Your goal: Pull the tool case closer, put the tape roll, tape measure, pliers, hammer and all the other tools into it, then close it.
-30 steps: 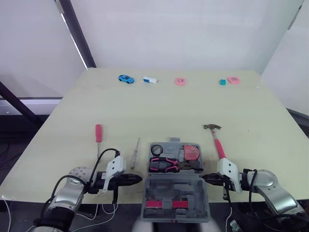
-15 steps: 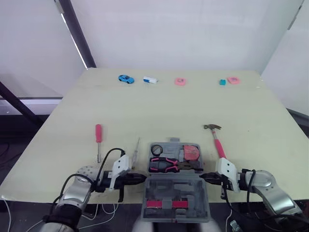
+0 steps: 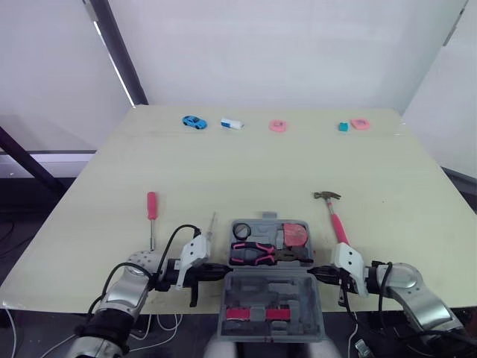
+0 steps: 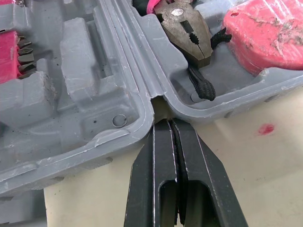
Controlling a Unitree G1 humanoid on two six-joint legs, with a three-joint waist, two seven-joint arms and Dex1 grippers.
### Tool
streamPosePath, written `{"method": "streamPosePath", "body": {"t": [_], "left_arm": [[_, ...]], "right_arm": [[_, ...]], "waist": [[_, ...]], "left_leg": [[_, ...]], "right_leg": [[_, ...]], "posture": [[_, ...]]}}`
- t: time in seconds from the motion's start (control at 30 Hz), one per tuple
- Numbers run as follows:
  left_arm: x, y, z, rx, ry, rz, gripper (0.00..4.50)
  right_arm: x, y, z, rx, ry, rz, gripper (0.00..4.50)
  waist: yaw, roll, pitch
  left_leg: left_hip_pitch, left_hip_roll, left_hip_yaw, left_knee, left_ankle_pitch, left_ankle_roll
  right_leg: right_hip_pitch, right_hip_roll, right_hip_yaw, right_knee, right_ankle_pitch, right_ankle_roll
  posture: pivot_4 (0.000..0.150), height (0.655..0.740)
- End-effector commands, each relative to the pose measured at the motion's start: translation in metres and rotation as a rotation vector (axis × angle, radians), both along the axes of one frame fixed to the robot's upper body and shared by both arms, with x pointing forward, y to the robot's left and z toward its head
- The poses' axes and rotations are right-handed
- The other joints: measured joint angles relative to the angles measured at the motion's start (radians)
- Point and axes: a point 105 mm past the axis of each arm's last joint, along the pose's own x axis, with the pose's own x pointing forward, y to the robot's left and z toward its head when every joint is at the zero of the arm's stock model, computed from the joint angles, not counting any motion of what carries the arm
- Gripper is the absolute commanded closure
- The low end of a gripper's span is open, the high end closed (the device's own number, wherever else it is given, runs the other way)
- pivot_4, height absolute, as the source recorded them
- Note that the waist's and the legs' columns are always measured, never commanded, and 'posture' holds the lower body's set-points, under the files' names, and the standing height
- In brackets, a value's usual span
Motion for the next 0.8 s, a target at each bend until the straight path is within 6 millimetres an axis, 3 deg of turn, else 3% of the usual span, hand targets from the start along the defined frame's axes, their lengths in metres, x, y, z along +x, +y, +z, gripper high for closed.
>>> {"method": "streamPosePath", "body": {"t": [0.03, 0.8], "left_arm": [[0.005, -0.009, 0.009, -0.027, -0.04, -0.016, 4.5], [0.039, -0.015, 0.018, -0.079, -0.084, 0.136, 4.5]], "right_arm": [[0.006, 0.01, 0.012, 0.032, -0.053, 0.028, 4.47], [0.043, 0.012, 0.021, 0.046, -0.167, -0.094, 4.47]], "waist": [[0.0, 0.0, 0.0], [-0.001, 0.0, 0.0]], "left_leg": [[0.0, 0.0, 0.0, 0.0, 0.0, 0.0], [0.0, 0.0, 0.0, 0.001, 0.0, 0.0]], "right_leg": [[0.0, 0.0, 0.0, 0.0, 0.0, 0.0], [0.0, 0.001, 0.001, 0.0, 0.001, 0.001]], "posture": [[0.15, 0.74], [0.15, 0.74]]}}
